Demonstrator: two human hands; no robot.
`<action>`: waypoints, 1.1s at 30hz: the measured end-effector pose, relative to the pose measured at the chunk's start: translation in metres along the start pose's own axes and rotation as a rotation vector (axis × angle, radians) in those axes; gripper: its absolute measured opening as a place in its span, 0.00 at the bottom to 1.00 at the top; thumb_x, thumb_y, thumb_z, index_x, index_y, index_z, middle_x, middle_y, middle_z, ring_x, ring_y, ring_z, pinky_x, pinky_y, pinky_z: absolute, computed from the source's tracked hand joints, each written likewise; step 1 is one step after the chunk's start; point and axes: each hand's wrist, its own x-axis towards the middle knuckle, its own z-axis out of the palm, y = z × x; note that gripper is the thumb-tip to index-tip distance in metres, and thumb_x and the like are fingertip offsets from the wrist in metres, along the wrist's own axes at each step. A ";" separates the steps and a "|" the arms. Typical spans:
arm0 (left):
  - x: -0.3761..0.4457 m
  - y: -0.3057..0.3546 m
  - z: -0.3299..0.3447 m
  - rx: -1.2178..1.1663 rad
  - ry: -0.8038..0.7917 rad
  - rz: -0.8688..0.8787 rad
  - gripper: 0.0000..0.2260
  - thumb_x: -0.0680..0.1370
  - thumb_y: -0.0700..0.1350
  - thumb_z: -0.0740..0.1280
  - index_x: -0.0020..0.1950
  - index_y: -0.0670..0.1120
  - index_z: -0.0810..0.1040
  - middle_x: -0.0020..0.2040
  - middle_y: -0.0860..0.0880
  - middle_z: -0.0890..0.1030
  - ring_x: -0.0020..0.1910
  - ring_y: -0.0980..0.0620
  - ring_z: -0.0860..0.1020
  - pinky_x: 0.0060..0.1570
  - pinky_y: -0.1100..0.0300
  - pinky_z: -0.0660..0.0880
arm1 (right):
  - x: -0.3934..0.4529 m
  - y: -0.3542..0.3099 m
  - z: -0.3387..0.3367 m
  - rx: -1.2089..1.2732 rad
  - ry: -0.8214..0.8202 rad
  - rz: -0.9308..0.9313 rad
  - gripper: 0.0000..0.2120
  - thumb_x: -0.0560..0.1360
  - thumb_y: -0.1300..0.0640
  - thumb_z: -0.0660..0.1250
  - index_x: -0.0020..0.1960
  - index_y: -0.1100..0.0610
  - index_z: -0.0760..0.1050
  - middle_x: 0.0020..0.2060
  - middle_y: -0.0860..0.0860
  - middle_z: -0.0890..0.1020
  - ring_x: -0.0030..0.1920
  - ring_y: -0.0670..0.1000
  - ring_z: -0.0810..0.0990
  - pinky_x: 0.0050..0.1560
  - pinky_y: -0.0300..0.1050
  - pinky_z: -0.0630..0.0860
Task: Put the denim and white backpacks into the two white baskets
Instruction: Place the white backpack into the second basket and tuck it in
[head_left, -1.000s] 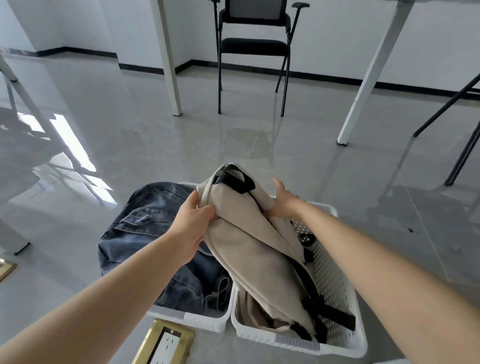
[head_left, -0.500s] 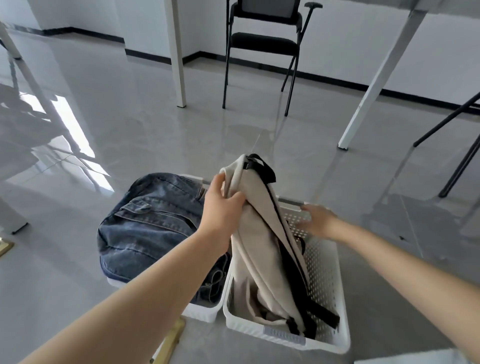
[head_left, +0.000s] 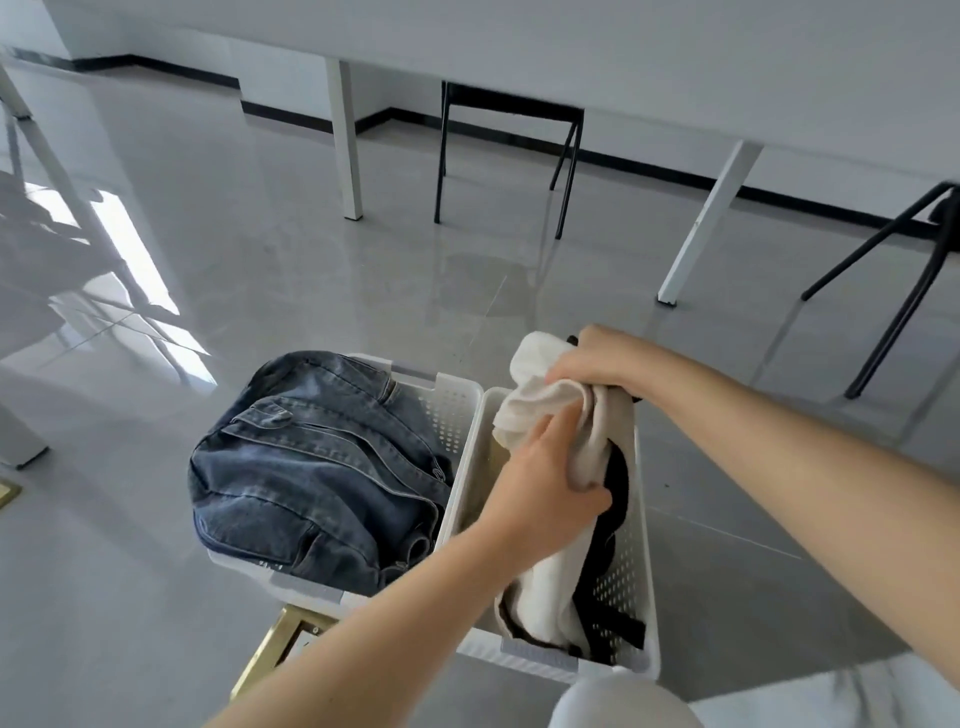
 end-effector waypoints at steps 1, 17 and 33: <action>-0.007 -0.003 0.004 -0.016 0.009 -0.026 0.37 0.69 0.42 0.69 0.74 0.55 0.57 0.59 0.53 0.73 0.53 0.50 0.75 0.44 0.60 0.71 | -0.001 0.005 -0.004 0.117 0.019 0.007 0.09 0.69 0.53 0.68 0.43 0.59 0.74 0.38 0.55 0.77 0.31 0.53 0.74 0.28 0.38 0.66; -0.030 -0.093 0.002 -0.448 0.236 -0.466 0.14 0.76 0.55 0.65 0.50 0.45 0.80 0.47 0.44 0.84 0.49 0.43 0.81 0.54 0.46 0.78 | 0.016 -0.003 0.010 1.251 -0.102 -0.009 0.07 0.78 0.58 0.59 0.44 0.58 0.71 0.37 0.58 0.78 0.37 0.56 0.79 0.39 0.50 0.78; -0.024 -0.180 -0.024 -0.848 0.606 -1.106 0.07 0.78 0.46 0.64 0.49 0.43 0.71 0.43 0.41 0.75 0.41 0.42 0.75 0.42 0.48 0.75 | 0.048 -0.030 0.191 -0.275 -0.214 -0.380 0.31 0.75 0.38 0.58 0.75 0.37 0.50 0.79 0.50 0.40 0.75 0.69 0.38 0.73 0.67 0.50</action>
